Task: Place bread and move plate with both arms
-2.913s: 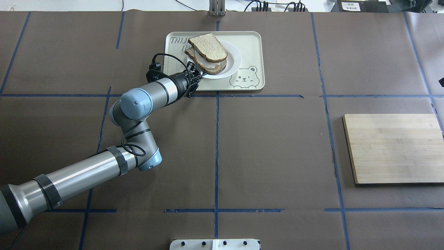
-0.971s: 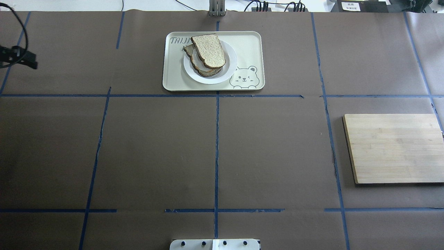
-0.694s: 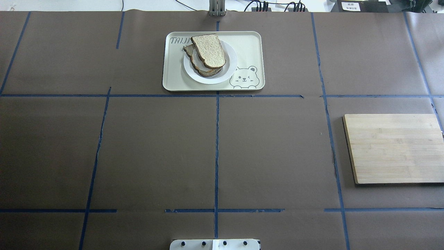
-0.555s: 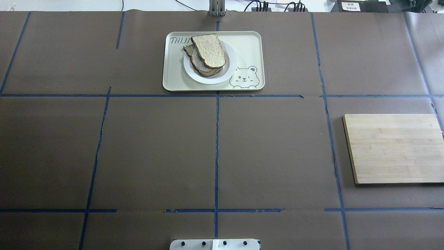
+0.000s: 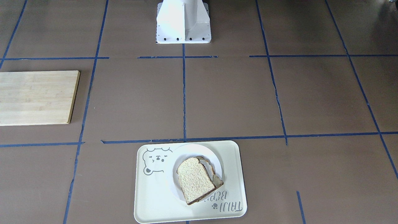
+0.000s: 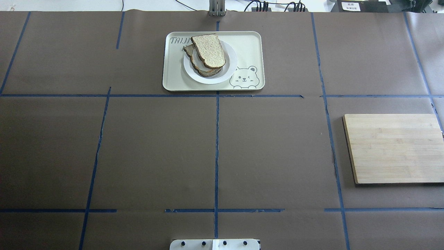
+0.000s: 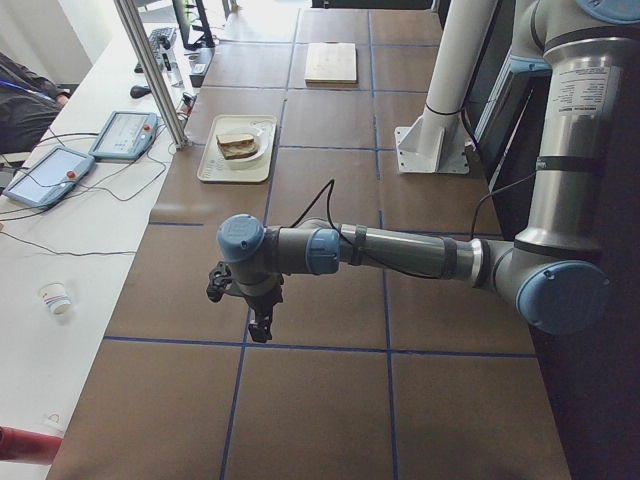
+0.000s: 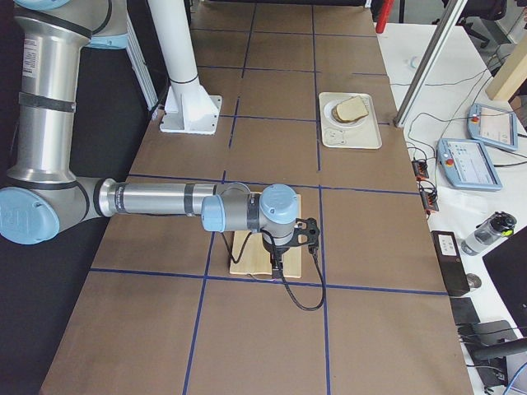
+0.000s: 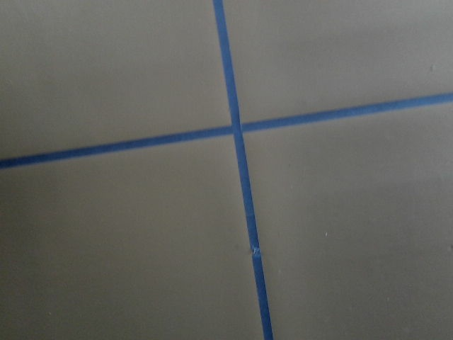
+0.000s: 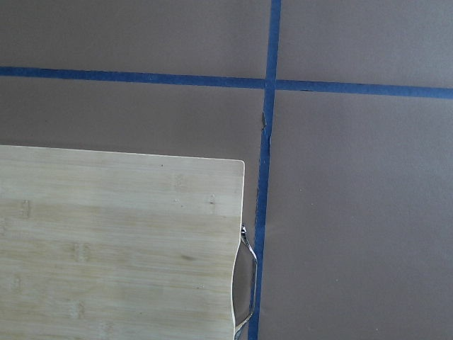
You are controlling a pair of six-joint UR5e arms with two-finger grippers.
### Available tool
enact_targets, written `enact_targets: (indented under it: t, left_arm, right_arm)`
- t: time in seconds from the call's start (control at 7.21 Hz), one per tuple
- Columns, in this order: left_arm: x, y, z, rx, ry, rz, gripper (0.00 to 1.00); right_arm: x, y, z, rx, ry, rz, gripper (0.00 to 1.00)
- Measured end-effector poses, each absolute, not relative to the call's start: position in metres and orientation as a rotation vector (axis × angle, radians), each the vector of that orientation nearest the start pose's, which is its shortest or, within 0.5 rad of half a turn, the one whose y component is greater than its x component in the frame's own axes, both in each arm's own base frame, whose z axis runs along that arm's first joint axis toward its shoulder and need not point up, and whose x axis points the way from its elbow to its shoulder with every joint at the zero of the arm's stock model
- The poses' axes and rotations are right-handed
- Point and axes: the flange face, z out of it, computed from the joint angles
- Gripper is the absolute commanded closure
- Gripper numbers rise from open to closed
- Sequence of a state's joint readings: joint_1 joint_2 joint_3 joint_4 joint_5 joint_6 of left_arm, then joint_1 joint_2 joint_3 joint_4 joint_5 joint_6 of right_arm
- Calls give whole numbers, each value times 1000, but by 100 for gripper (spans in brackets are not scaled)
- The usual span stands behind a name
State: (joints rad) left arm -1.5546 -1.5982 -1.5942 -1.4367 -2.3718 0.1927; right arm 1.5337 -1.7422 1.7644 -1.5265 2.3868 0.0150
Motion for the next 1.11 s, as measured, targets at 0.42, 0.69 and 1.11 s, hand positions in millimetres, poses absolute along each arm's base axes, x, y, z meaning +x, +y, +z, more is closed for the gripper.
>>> enact_targets:
  t: [0.42,0.69,1.11]
  left_arm:
    - [-62,-464,682,-20,836,160,0]
    - [-63,-458,686,-17,835,159,0]
    - [-63,-458,686,-16,833,158,0]
  right_arm:
    - [46,-425,634,42,-819,-47,0]
    - [48,-425,634,46,-819,-44,0]
    - [50,-425,633,50,-818,-40,0]
